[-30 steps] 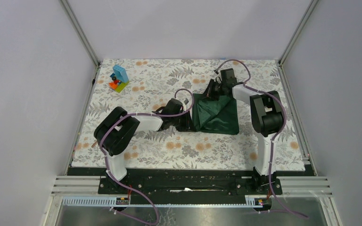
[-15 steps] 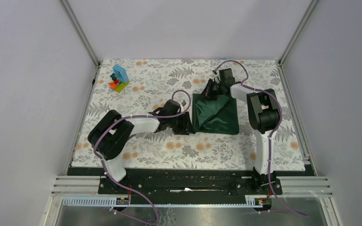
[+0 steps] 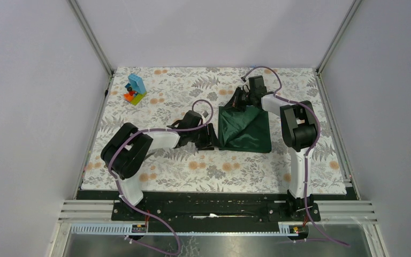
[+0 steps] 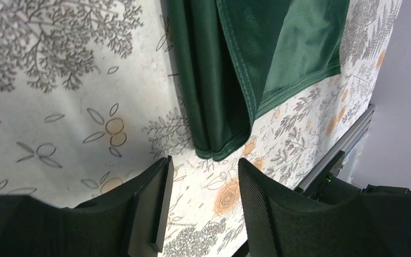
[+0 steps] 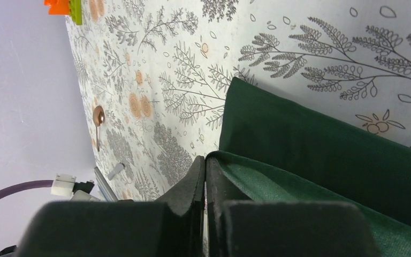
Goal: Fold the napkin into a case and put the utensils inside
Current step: Fold the top corner of the square-folded napkin at the center of the board.
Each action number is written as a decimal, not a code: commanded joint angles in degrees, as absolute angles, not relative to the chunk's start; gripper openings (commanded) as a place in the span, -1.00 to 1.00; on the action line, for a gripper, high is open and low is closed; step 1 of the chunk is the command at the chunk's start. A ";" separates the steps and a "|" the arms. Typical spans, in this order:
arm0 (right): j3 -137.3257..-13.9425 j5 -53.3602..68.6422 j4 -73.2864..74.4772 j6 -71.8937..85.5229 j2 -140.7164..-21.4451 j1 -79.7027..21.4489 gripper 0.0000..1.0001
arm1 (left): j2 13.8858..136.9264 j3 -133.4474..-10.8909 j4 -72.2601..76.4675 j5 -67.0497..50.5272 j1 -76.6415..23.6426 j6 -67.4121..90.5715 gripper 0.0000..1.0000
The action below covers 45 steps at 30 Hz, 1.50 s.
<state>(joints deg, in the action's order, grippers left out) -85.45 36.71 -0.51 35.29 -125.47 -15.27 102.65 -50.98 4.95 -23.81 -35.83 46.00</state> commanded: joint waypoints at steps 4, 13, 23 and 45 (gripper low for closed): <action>-88.41 37.62 -2.58 36.49 -126.55 -15.56 -1.00 | 107.06 -52.38 6.61 -23.02 -35.68 45.13 -0.03; -89.85 36.91 -3.94 37.99 -128.41 -15.56 -1.00 | 107.29 -51.77 4.58 -20.70 -35.68 43.45 -0.36; -90.79 34.35 -4.83 39.34 -129.73 -15.53 -1.00 | 107.55 -51.79 4.07 -20.92 -35.68 42.91 -0.45; -93.29 33.90 -4.65 39.81 -132.58 -15.56 -1.00 | 101.99 -52.89 0.24 -20.88 -35.68 41.73 -0.35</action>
